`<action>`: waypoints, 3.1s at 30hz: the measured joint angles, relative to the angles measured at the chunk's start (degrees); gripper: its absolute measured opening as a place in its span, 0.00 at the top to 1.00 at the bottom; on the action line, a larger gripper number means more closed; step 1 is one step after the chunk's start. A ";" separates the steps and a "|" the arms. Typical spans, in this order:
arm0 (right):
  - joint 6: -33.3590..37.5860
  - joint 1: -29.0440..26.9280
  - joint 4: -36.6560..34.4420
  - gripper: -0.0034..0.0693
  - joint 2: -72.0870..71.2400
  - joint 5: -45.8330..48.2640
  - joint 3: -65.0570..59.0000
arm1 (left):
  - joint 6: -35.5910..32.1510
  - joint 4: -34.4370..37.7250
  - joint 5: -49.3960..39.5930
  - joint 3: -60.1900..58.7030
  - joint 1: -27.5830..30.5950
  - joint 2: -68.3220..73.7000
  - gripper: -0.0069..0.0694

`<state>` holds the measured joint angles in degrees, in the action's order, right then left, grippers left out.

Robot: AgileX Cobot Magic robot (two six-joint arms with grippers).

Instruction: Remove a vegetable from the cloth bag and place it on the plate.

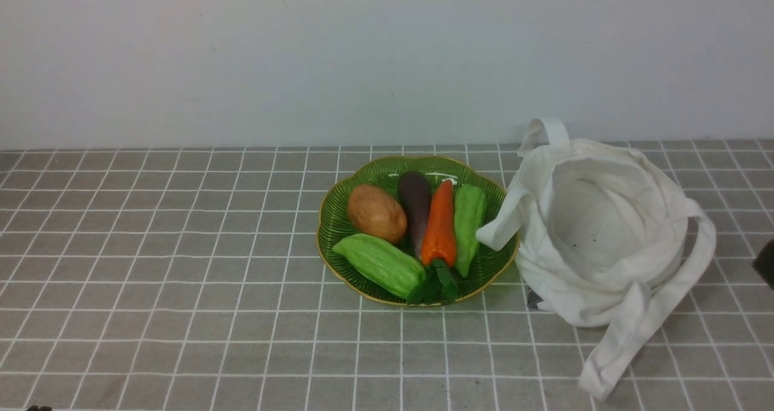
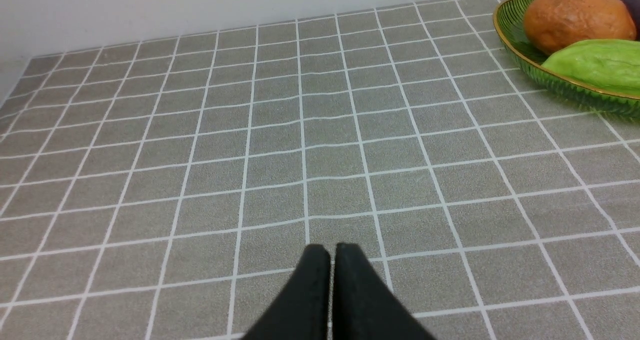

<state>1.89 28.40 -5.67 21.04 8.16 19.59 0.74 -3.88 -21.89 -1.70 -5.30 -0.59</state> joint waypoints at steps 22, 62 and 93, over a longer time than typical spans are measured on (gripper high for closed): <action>1.89 -8.24 5.67 0.97 -13.15 3.82 -12.88 | 0.00 0.00 0.00 0.00 0.00 0.00 0.92; 1.89 -21.74 5.67 0.97 -21.67 12.45 -21.06 | 0.00 0.00 0.00 0.00 0.00 0.00 0.92; 1.89 -21.74 5.67 0.97 -21.67 12.45 -21.06 | 0.00 0.00 0.00 0.00 0.00 0.00 0.92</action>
<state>3.79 6.66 0.00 -0.62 20.61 -1.47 0.74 -3.88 -21.89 -1.70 -5.30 -0.59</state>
